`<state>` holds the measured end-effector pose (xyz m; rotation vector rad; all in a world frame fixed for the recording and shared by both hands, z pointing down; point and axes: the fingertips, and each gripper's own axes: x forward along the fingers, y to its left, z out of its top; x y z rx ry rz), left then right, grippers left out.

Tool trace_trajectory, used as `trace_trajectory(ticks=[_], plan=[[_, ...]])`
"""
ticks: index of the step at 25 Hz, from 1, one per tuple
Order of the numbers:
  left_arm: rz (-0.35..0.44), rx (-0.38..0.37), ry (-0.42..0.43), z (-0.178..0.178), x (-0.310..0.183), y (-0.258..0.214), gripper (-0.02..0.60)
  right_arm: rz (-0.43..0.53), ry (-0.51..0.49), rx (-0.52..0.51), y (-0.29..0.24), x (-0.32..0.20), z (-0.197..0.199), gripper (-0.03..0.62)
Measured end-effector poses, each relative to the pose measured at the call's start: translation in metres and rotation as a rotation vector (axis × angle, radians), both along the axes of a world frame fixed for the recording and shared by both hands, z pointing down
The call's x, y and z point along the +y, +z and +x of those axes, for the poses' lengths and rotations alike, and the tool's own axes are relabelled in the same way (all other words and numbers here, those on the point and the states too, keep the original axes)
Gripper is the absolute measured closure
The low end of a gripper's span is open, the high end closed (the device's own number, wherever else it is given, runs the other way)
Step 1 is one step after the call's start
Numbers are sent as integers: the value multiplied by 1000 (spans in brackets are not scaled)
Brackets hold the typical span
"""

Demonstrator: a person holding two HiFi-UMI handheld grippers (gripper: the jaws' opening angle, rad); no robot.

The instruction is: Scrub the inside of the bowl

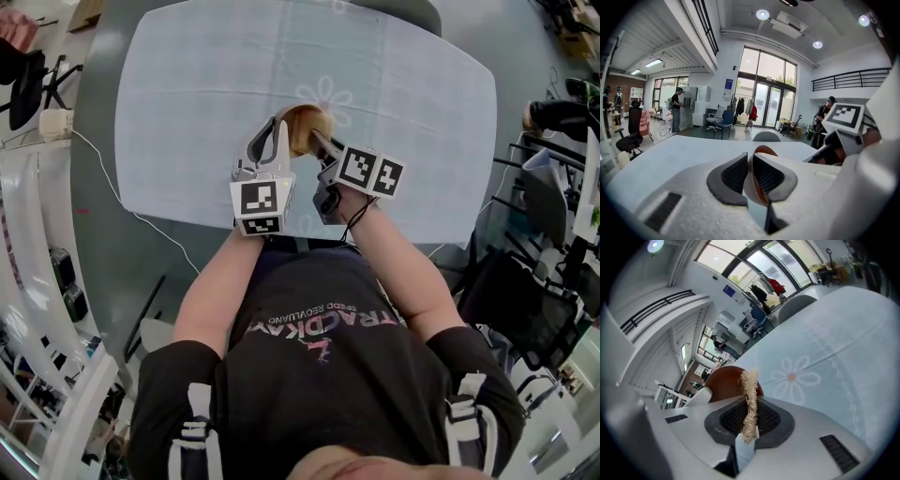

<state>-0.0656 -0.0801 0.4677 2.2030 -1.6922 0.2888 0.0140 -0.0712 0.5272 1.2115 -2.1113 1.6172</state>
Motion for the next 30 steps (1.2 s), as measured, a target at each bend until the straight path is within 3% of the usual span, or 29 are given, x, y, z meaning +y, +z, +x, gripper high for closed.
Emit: trace_trajectory(ticks=[6,12,16,21,26,30], plan=[[-9,20,-34,-6,-4,2,535,-106,75,-136,1,8,-12,562],[-24,7,-25,-6,-7,6,541,-74,50,-96,0,-1,-7,562],[-37,11,-9,-3,-7,10,543,-15,-5,-7,1,-10,1,562],[-40,-55,79,12,-8,12,543,250,-243,280,-9,-24,6,562],[-32,-115,144,21,-8,11,548,608,-619,605,-32,-23,-13,562],[-21,-155,195,28,-9,9,548,812,-855,770,-36,-17,-20,562]])
